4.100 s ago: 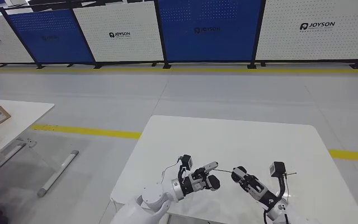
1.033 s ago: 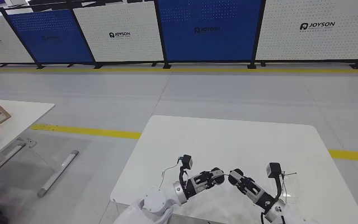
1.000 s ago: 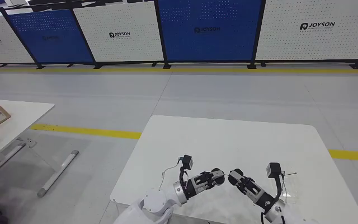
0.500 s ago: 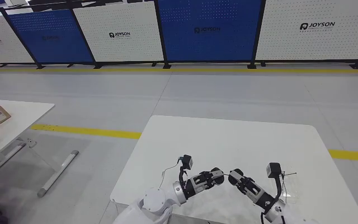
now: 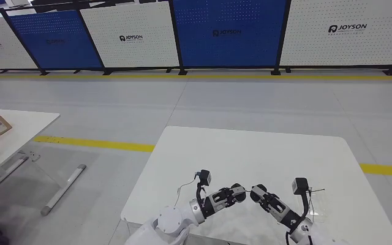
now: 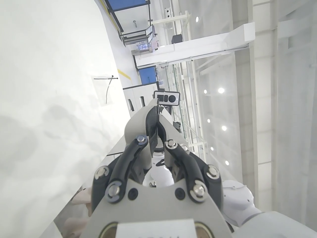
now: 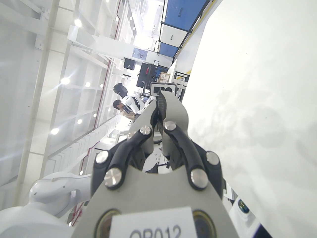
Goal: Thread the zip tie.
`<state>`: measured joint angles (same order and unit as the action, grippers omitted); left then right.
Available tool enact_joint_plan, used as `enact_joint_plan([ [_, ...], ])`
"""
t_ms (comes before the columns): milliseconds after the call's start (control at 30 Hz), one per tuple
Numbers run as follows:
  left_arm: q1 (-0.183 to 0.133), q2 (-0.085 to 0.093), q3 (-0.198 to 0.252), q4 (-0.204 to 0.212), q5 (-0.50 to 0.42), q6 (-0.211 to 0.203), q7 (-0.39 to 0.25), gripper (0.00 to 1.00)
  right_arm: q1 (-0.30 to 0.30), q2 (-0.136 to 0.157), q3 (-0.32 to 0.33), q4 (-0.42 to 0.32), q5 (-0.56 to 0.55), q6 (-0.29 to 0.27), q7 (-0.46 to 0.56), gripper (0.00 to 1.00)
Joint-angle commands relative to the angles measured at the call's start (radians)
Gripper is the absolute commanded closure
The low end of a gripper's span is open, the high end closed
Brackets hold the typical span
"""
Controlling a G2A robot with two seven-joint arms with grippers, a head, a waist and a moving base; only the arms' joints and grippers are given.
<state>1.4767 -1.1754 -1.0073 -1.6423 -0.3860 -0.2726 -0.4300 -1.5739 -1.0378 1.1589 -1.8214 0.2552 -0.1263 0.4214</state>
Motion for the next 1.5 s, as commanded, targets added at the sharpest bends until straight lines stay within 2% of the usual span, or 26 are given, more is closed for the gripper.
enact_joint_plan([
  [0, 0.004, 0.001, -0.006, -0.008, -0.014, 0.01, 0.01, 1.0, -0.003, 0.001, 0.014, -0.003, 0.005, 0.002, -0.001, 0.0],
  [100, 0.013, 0.004, -0.021, -0.019, -0.033, 0.018, 0.004, 1.0, -0.021, 0.005, 0.055, -0.013, 0.016, -0.008, 0.004, 0.0],
  [267, 0.034, 0.014, -0.057, -0.038, -0.004, 0.042, 0.018, 1.0, -0.077, 0.013, 0.138, -0.02, 0.063, -0.043, 0.021, 0.0],
  [400, 0.048, 0.02, -0.076, -0.048, 0.008, 0.095, 0.032, 1.0, -0.108, 0.016, 0.18, -0.006, 0.11, -0.069, 0.044, 0.0],
  [767, 0.048, 0.02, -0.076, -0.048, 0.008, 0.095, 0.032, 1.0, -0.11, 0.016, 0.182, -0.005, 0.117, -0.07, 0.047, 0.0],
  [900, 0.039, 0.016, -0.064, -0.041, 0.001, 0.105, 0.055, 1.0, -0.11, 0.016, 0.182, -0.005, 0.117, -0.07, 0.047, 0.0],
  [967, 0.034, 0.013, -0.058, -0.054, -0.005, 0.098, 0.075, 1.0, -0.11, 0.016, 0.182, -0.005, 0.117, -0.07, 0.047, 0.0],
  [1133, 0.046, 0.011, -0.077, -0.154, -0.047, 0.047, 0.112, 1.0, -0.11, 0.016, 0.182, -0.005, 0.117, -0.07, 0.047, 0.0],
  [1267, 0.074, 0.016, -0.122, -0.277, -0.054, 0.009, 0.131, 1.0, -0.11, 0.016, 0.182, -0.005, 0.117, -0.07, 0.047, 0.0],
  [1367, 0.095, 0.02, -0.151, -0.349, -0.069, -0.001, 0.125, 1.0, -0.11, 0.016, 0.182, -0.005, 0.117, -0.07, 0.047, 0.0],
  [1467, 0.113, 0.024, -0.183, -0.394, -0.109, 0.025, 0.12, 1.0, -0.11, 0.016, 0.182, -0.005, 0.117, -0.07, 0.047, 0.0],
])
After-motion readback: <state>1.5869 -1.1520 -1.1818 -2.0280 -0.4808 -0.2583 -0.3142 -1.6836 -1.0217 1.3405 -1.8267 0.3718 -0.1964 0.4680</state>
